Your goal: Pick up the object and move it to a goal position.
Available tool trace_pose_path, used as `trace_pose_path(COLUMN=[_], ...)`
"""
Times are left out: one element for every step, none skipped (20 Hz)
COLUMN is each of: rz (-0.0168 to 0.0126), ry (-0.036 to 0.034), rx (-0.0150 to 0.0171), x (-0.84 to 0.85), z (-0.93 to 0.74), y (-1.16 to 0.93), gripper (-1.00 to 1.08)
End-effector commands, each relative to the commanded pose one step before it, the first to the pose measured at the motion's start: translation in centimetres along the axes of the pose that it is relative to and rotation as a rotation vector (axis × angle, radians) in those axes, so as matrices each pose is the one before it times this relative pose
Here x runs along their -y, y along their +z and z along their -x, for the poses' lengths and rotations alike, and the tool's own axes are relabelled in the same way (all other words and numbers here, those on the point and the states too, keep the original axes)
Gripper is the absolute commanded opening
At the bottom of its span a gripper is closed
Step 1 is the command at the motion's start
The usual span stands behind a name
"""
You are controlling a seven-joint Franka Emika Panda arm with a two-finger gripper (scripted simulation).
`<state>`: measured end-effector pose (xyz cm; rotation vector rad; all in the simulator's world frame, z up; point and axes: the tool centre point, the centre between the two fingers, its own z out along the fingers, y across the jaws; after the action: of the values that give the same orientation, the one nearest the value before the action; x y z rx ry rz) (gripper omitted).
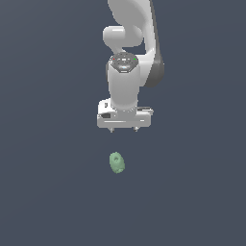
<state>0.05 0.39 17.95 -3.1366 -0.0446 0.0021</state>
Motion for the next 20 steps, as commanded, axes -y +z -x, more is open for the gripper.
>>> trace_pose_path(rz=[0.00000, 0.00017, 0.00048, 0.00078, 0.00109, 0.00136, 0.00148, 0.00117, 0.00084, 0.00052, 0.00017, -0.00007, -0.00019, -0.00015, 0.00003, 0.00009, 0.00008, 0.00005, 0.00003, 0.00002], ry=[0.00000, -0.00096, -0.00279, -0.00460, -0.00635, -0.00789, -0.00847, -0.00655, -0.00452, -0.00260, -0.00066, 0.00068, 0.00065, -0.00066, -0.00267, -0.00391, -0.00478, -0.00552, -0.00629, -0.00714], rx=[0.00000, -0.00010, -0.00027, -0.00045, -0.00064, -0.00083, -0.00093, -0.00076, -0.00056, -0.00036, -0.00012, 0.00005, 0.00014, 0.00014, 0.00003, 0.00001, 0.00004, 0.00007, 0.00010, 0.00011], x=[-0.001, 0.064, 0.186, 0.308, 0.428, 0.539, 0.591, 0.472, 0.343, 0.217, 0.080, -0.033, -0.091, -0.091, -0.047, -0.052, -0.077, -0.109, -0.140, -0.163], z=[0.000, -0.001, -0.002, -0.002, -0.001, 0.002, 0.008, 0.012, 0.015, 0.016, 0.014, 0.005, -0.018, -0.054, -0.090, -0.124, -0.156, -0.185, -0.214, -0.240], y=[0.000, -0.004, -0.010, -0.017, -0.025, -0.034, -0.041, -0.037, -0.031, -0.023, -0.012, -0.001, 0.015, 0.036, 0.051, 0.069, 0.090, 0.110, 0.130, 0.150], gripper=[1.00, 1.00, 1.00, 1.00, 1.00, 1.00, 1.00, 1.00, 1.00, 1.00, 1.00, 1.00, 1.00, 1.00, 1.00, 1.00, 1.00, 1.00, 1.00, 1.00])
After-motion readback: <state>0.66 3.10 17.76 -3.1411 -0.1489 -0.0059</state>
